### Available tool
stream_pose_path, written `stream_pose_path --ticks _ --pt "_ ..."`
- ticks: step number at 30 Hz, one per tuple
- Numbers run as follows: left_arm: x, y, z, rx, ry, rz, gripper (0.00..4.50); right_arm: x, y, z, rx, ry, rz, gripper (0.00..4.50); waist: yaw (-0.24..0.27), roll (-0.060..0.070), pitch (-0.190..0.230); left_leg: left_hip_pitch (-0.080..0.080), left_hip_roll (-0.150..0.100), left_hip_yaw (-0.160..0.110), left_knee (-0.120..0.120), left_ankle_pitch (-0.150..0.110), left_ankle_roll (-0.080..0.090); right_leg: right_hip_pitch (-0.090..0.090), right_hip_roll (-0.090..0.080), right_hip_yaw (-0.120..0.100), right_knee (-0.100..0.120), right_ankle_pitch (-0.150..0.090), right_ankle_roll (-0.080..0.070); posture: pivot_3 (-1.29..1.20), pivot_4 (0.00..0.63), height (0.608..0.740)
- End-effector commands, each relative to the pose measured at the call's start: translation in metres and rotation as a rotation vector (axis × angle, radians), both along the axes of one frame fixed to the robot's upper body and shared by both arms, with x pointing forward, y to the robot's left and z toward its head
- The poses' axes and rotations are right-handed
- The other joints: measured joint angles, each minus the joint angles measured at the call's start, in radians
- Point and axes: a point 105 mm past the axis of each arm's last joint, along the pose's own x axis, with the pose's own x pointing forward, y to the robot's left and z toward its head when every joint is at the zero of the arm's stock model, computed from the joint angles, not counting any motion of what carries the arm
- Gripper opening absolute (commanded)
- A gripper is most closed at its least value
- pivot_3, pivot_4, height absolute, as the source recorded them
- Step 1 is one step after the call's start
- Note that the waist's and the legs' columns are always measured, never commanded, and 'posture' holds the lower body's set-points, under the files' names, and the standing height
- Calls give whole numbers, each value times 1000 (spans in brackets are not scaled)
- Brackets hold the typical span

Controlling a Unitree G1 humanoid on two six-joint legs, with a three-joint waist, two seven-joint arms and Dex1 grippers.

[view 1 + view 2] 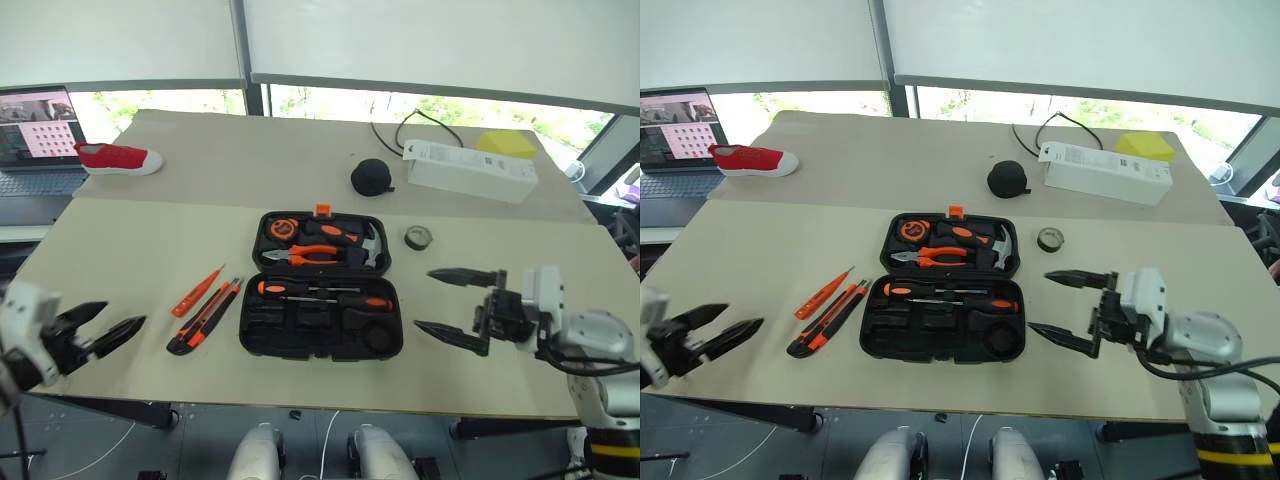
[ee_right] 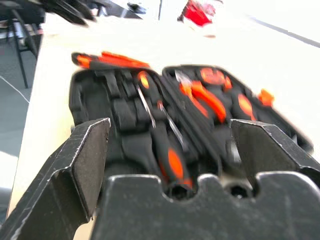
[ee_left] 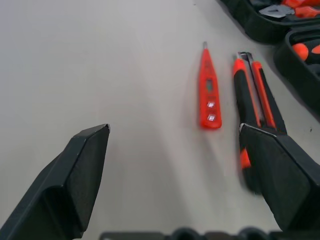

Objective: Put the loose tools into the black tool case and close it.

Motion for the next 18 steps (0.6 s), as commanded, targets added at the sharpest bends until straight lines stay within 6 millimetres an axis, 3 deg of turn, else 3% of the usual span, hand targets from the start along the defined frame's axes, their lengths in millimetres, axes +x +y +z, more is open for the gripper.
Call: stream_pose_path --ticks 1,6,13,16,18 --pt "26 -10 -9 78 63 -10 4500 -1 16 21 -37 -48 50 4442 1 0 0 -1 -1 0 0 0 0 -1 0 0 0 0 0 0 150 740" --pt "49 -19 -17 117 102 -38 4500 5 26 39 -65 -53 43 4442 1 0 0 -7 -1 0 -1 0 0 -8 1 0 1 0 0 0 150 740" --pt "54 -41 -36 114 187 -170 4500 12 28 45 -106 -34 21 4442 10 0 0 -9 -2 1 -1 0 0 -8 1 0 0 0 0 0 150 740" --pt "55 -47 -38 102 191 -208 3832 13 28 42 -109 -22 18 4500 14 0 0 -9 -3 3 -1 0 0 -8 1 0 0 0 0 0 150 740" --pt "56 -49 -39 104 192 -217 3040 13 28 40 -109 -20 17 4500 16 0 0 -9 -3 3 -1 0 0 -8 0 0 0 0 0 0 150 740"
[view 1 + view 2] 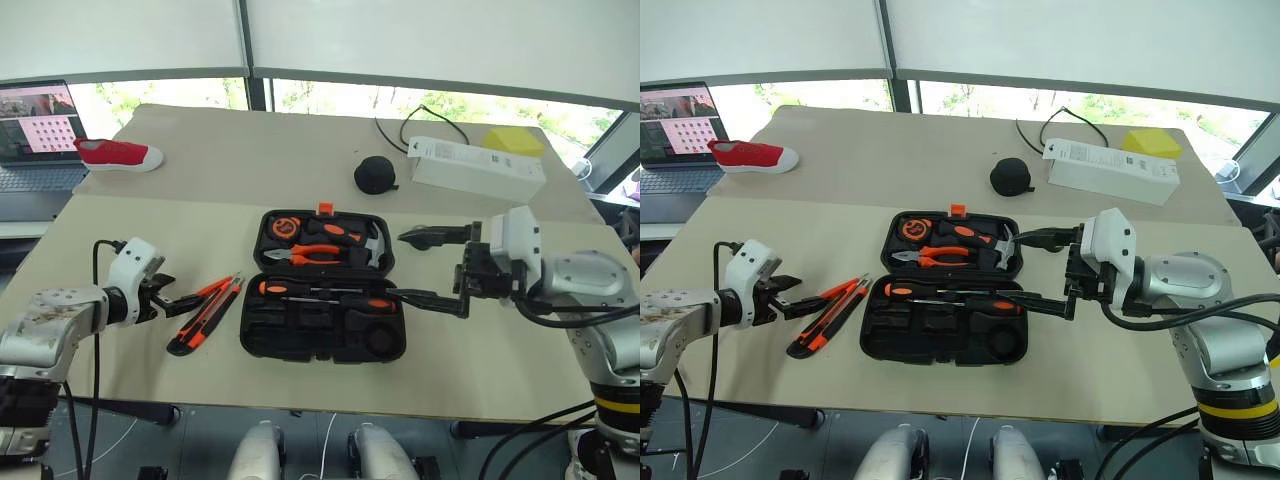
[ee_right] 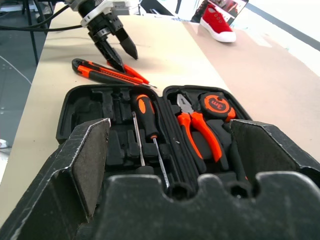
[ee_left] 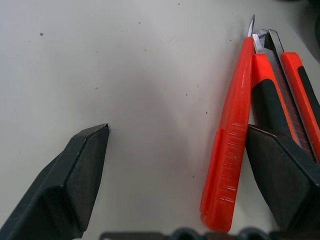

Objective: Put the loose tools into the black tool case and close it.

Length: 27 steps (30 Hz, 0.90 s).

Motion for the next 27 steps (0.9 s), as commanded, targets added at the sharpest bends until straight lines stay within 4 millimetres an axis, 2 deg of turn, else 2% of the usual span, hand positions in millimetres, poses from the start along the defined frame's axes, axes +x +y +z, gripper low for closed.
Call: stream_pose_path --ticks 1,4,11,16,22,27 --pt "-4 -10 -14 -16 51 -49 2672 -2 1 5 -5 -29 -1 4500 2 0 0 0 0 0 0 0 0 0 0 0 0 0 0 0 150 740" --pt "-3 -4 -13 -3 37 -38 1720 -3 -2 3 -1 -22 -6 4500 4 0 0 0 0 0 0 0 0 0 0 0 0 0 0 0 150 740" --pt "-8 -4 -1 -63 -47 -93 1720 -10 -6 -5 -7 11 -1 4500 2 0 0 0 0 0 0 0 0 0 0 0 0 0 0 0 150 740" --pt "-12 1 2 -174 -44 -58 1720 -12 -6 -10 -15 35 5 4500 -1 0 0 0 1 -1 0 0 0 0 0 0 0 0 0 0 150 740" --pt "-12 19 -3 -133 -59 0 1720 -12 -7 -12 -15 50 5 4500 -4 0 0 0 1 -2 0 0 0 0 0 0 0 0 0 0 150 740" --pt "-11 18 -2 -131 -90 -14 1720 -12 -7 -15 -11 63 -1 4500 -8 0 0 0 1 -2 0 0 0 0 0 0 0 0 0 0 150 740"
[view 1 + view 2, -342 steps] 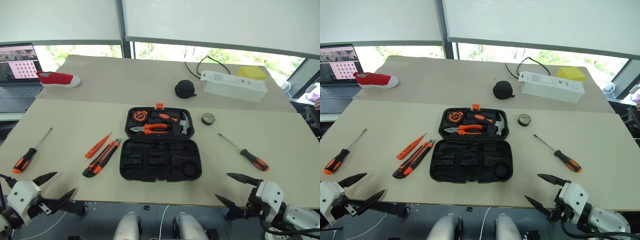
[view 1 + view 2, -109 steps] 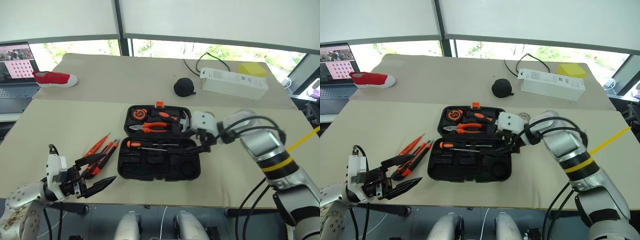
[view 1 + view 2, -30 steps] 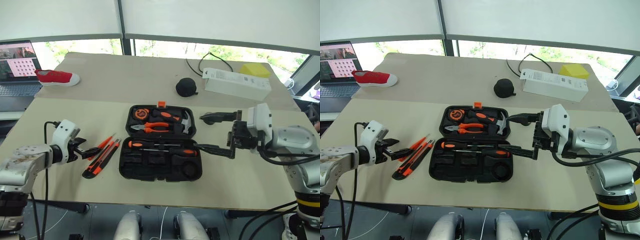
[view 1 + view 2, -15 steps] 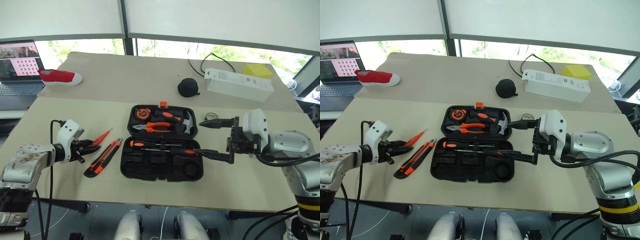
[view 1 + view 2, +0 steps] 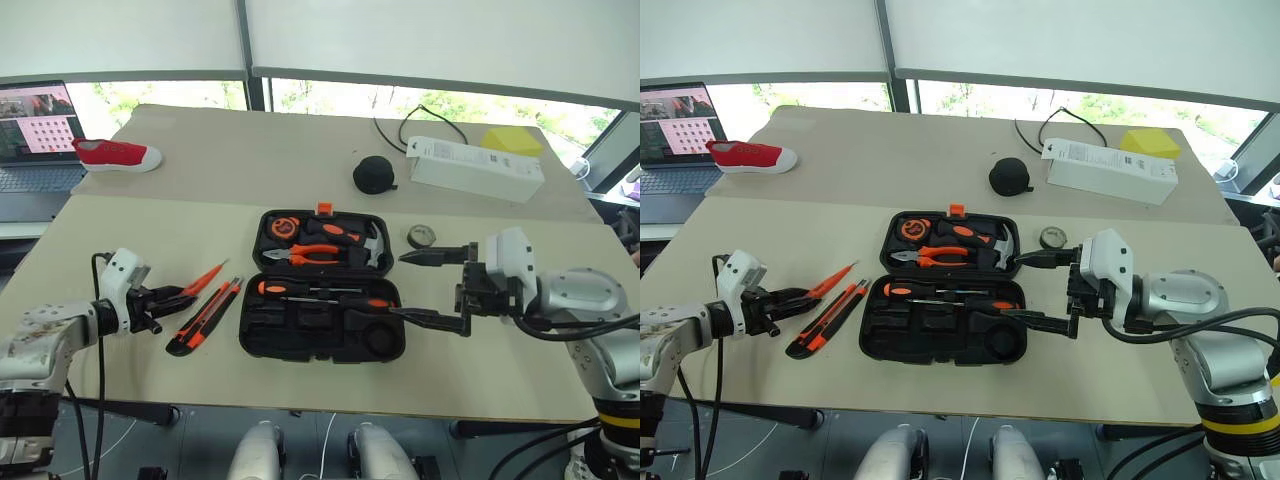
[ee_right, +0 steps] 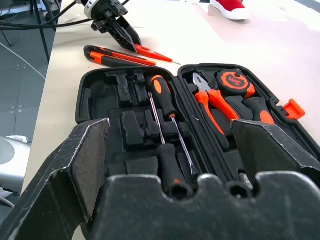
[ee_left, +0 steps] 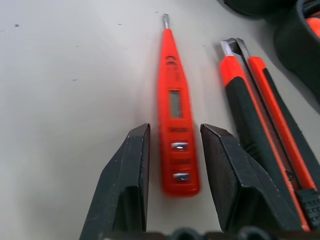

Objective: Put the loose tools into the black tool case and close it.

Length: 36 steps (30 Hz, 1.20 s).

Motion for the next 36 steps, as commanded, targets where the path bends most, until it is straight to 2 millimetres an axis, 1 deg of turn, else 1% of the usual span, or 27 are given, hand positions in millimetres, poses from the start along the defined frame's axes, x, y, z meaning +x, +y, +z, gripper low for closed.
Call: stream_pose_path --ticks 1,4,8,14,17,19,23,24,25,26,27,28,30,32,34,35,36 --pt "0 3 5 15 -44 -2 1720 -3 0 8 -1 -30 2 4500 -1 0 0 0 0 0 0 0 0 0 0 0 0 0 0 0 150 740" --pt "2 1 6 45 -81 -26 1720 -3 0 8 0 -26 3 4500 -1 0 0 0 0 0 0 0 0 0 0 0 0 0 0 0 150 740" --pt "9 -8 11 89 -142 -79 1720 -4 4 7 2 -15 13 4500 1 0 0 0 0 0 0 0 0 0 0 0 0 0 0 0 150 740" --pt "16 -19 13 100 -147 -119 1720 -7 8 9 9 -5 25 4500 1 0 0 0 0 0 0 0 0 0 0 0 0 0 0 0 150 740" --pt "17 -22 6 122 -95 -150 1720 -8 10 10 13 -4 26 4500 0 0 0 0 0 0 0 0 0 0 0 0 0 0 0 0 150 740" --pt "17 -19 -3 146 -38 -139 1720 -8 10 11 16 -6 23 4500 0 0 0 0 0 0 0 0 0 0 0 0 0 0 0 0 150 740" --pt "19 -15 -6 171 -17 -120 1720 -8 10 13 21 -8 18 4500 0 0 0 0 -1 0 0 0 0 0 0 0 1 0 0 0 150 740" --pt "20 -14 -6 171 -13 -110 1230 -9 10 14 21 -8 17 4500 0 0 0 0 -1 0 0 0 0 0 0 0 1 0 0 0 150 740" --pt "20 -14 -6 171 -14 -113 1008 -9 10 14 22 -7 16 4500 0 0 0 0 -1 0 1 0 0 0 0 0 1 0 0 0 150 740" --pt "20 -14 -6 172 -16 -121 619 -9 11 14 24 -6 15 4500 0 0 0 0 -1 0 1 0 0 1 1 0 1 0 0 0 150 740" --pt "20 -16 -3 162 -33 -135 459 -9 10 14 25 -5 13 4500 -1 0 0 0 -1 0 1 0 0 1 0 0 1 0 0 0 150 740" --pt "20 -20 3 134 -79 -160 463 -10 10 14 25 -4 12 4500 -1 0 0 0 -1 0 1 0 0 1 0 0 1 0 0 0 150 740" --pt "18 -27 30 75 -222 -242 463 -12 7 13 23 -2 12 4500 0 0 0 0 0 0 1 0 0 0 1 0 1 0 0 0 150 740" --pt "11 -32 49 53 -300 -332 463 -14 3 14 24 0 12 4500 0 -1 0 -1 0 0 1 0 0 0 0 0 1 0 0 0 150 740" --pt "4 -36 57 51 -319 -398 463 -16 1 14 22 3 13 4500 1 -1 0 -2 0 0 2 0 0 0 0 0 1 0 0 0 150 740" --pt "-2 -44 63 64 -320 -471 463 -17 -1 14 15 8 12 4500 1 -1 0 -1 0 0 2 0 0 0 0 0 1 0 0 0 150 740" --pt "-10 -59 69 77 -316 -577 463 -19 -5 12 -3 21 9 4500 2 -1 1 -2 0 0 2 0 0 0 0 0 1 0 0 0 150 740"
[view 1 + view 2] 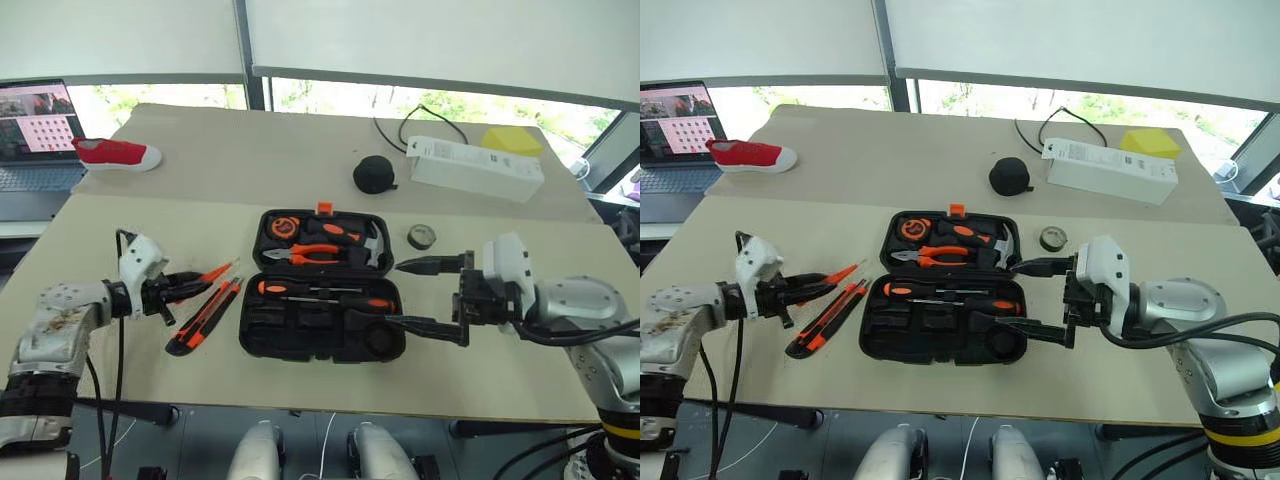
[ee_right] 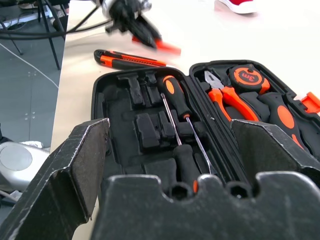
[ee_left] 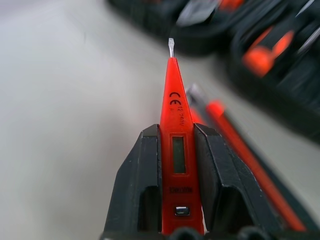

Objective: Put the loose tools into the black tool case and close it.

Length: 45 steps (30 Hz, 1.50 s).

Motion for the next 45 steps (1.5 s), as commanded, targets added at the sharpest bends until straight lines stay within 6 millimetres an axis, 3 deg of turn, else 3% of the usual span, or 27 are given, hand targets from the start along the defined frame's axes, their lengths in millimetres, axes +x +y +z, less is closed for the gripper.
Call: stream_pose_path --ticks 1,5,8,12,17,24,35,40,42,45 --pt "-26 -40 33 76 -43 -309 463 -10 -12 9 -39 -20 13 4500 2 0 0 0 0 0 0 0 0 0 0 0 0 0 0 0 150 740" --pt "-40 -81 20 219 57 -469 463 -14 -19 2 -91 20 12 4500 11 0 0 0 -1 1 1 0 0 2 -1 0 -1 0 2 0 150 740" --pt "-36 -107 5 304 68 -473 463 -15 -16 -2 -105 32 19 4500 11 0 0 0 -1 1 3 0 0 3 1 0 0 0 2 0 150 740" --pt "-28 -126 -10 389 72 -469 463 -14 -11 -4 -105 26 17 4500 4 0 0 -1 1 0 5 0 0 2 4 1 0 0 2 0 150 740" --pt "-13 -130 -14 445 60 -450 463 -15 -11 -6 -100 27 2 4500 5 0 0 -1 1 -1 5 0 0 2 5 1 0 0 2 0 150 740" --pt "-10 -137 -19 476 69 -469 463 -16 -11 -9 -90 31 -4 4500 8 0 0 -2 1 -1 7 0 0 2 5 1 0 0 2 0 150 740" --pt "-19 -116 -42 623 204 -435 463 -15 -7 -6 -66 27 -3 4500 -4 0 0 -2 3 -2 11 0 1 2 8 2 5 0 2 0 150 740" --pt "-15 -135 -32 433 189 -413 463 -15 -7 -7 -57 30 0 4500 -7 0 0 0 4 -3 12 0 1 2 9 4 7 0 1 0 150 740" --pt "-15 -141 -25 373 146 -431 1463 -16 -6 -6 -46 34 8 4500 -3 0 0 0 3 -2 12 0 1 2 9 4 8 0 1 0 150 740" --pt "-16 -145 -6 262 45 -484 2520 -18 -5 -6 -43 42 19 4500 -1 0 0 -1 3 -3 13 0 1 2 9 3 8 0 1 0 150 740"
